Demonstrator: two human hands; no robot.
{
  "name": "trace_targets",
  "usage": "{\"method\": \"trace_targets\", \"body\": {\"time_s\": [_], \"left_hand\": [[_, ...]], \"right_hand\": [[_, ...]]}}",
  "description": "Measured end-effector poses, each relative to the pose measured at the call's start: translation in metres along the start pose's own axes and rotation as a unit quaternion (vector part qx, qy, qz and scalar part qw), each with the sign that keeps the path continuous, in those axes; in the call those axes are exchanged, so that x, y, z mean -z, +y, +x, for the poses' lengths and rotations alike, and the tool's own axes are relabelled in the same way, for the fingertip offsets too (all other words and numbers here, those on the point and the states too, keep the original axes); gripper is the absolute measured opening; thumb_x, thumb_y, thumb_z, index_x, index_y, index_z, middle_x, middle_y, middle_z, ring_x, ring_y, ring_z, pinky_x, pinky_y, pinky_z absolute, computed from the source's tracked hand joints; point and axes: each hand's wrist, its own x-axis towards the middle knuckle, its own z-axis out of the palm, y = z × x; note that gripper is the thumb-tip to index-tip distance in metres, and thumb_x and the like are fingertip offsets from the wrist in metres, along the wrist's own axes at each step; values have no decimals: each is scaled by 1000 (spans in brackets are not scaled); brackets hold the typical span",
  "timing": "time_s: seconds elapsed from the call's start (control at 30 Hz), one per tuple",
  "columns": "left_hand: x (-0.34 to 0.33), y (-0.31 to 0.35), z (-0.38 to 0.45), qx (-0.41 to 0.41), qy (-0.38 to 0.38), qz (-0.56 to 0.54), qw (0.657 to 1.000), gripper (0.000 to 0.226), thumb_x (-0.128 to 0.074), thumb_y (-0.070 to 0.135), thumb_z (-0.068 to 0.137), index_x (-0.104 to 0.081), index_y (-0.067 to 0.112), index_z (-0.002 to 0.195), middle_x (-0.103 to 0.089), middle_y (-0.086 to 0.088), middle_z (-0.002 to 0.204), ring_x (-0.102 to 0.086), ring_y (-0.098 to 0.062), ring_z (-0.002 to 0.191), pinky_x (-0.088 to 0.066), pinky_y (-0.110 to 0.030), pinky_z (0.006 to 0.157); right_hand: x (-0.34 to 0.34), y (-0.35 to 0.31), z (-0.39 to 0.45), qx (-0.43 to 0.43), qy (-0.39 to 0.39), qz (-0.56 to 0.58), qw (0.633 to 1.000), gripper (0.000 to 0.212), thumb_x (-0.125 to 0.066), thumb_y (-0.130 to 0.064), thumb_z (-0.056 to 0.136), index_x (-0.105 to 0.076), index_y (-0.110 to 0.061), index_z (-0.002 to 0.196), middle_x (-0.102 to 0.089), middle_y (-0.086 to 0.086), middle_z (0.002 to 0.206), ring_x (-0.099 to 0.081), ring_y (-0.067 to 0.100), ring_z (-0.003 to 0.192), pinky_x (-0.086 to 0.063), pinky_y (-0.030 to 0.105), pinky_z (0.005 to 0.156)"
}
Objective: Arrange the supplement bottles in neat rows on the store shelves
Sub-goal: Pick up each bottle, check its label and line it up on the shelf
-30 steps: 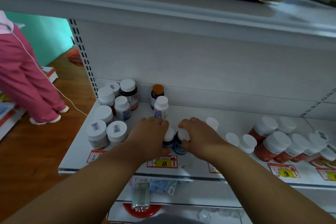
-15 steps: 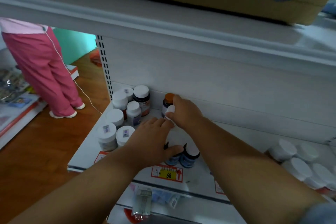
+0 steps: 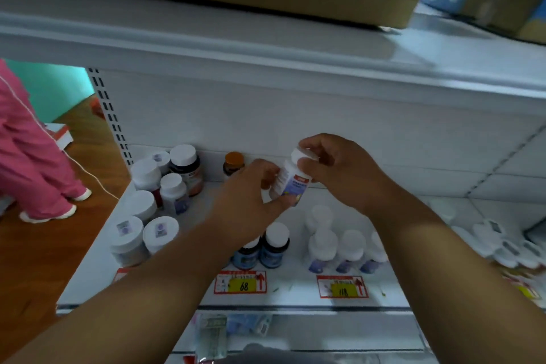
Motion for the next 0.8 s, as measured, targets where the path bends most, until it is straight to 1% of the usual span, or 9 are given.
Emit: {"method": "trace_targets", "body": {"time_s": [0.07, 0.13, 0.2, 0.27, 0.37, 0.43, 0.5, 0.63, 0.8], "left_hand": [[-18, 11, 2, -7, -18, -1, 1000, 50, -71, 55, 75, -52, 32, 114, -59, 18, 106, -55, 5, 98, -46, -13, 83], [-36, 20, 2, -19, -27, 17, 999, 62, -68, 59, 77, -48, 28, 127, -56, 12, 117, -52, 0, 103, -45, -22, 91], [-53, 26, 2, -52, -42, 57, 996, 71, -63, 63, 78, -42, 25, 135, -50, 6, 130, -48, -9, 115, -39, -28, 100], [-70, 33, 0, -86, -80, 111, 987, 83, -56, 71, 76, -35, 24, 140, -43, 3, 138, -40, -16, 124, -29, -26, 104], [-97, 38, -4, -98, -125, 181, 971, 101, -52, 79, 71, -21, 22, 148, -28, 2, 151, -22, -17, 137, -9, -23, 106], [-116, 40, -9, -84, -150, 245, 954, 113, -46, 82, 73, -1, 16, 153, -4, -3, 160, 0, -22, 147, 10, -30, 113], [-130, 43, -14, -56, -168, 299, 938, 118, -38, 85, 74, 12, 10, 151, 16, -11, 160, 18, -27, 146, 19, -37, 113], [-140, 47, -18, -34, -171, 324, 930, 112, -40, 78, 80, 9, 7, 152, 15, -14, 160, 17, -28, 146, 19, -36, 111], [-140, 47, -19, -31, -172, 326, 929, 105, -41, 73, 84, 6, 8, 152, 11, -10, 161, 15, -25, 146, 15, -33, 112]], "right_hand": [[17, 12, -13, -12, 10, -39, 999, 28, -64, -41, 83, -59, -37, 111, -63, -20, 101, -58, -8, 86, -42, 6, 71], [30, 27, -25, -23, 51, -79, 995, 31, -63, -42, 84, -58, -37, 114, -60, -21, 100, -57, -9, 84, -37, 2, 65], [37, 45, -34, -32, 87, -116, 989, 41, -64, -39, 85, -56, -31, 124, -61, -12, 108, -60, 1, 88, -36, 7, 71], [39, 64, -38, -49, 88, -154, 983, 45, -65, -35, 85, -55, -24, 128, -61, 1, 116, -59, 16, 98, -36, 18, 79], [32, 88, -42, -69, 46, -180, 980, 41, -66, -33, 83, -56, -20, 121, -58, 6, 111, -56, 22, 95, -33, 23, 74], [24, 102, -43, -79, -9, -188, 979, 40, -66, -33, 81, -55, -18, 117, -57, 5, 108, -56, 23, 95, -32, 25, 71], [15, 114, -42, -72, -75, -198, 975, 38, -66, -33, 82, -56, -16, 115, -59, 4, 107, -56, 22, 96, -33, 26, 72], [9, 123, -38, -45, -142, -189, 971, 20, -60, -34, 86, -61, -17, 95, -63, 1, 92, -58, 20, 85, -38, 29, 69], [14, 129, -35, -10, -156, -204, 967, 30, -59, -38, 90, -62, -17, 112, -65, 2, 107, -58, 20, 99, -37, 28, 77]]}}
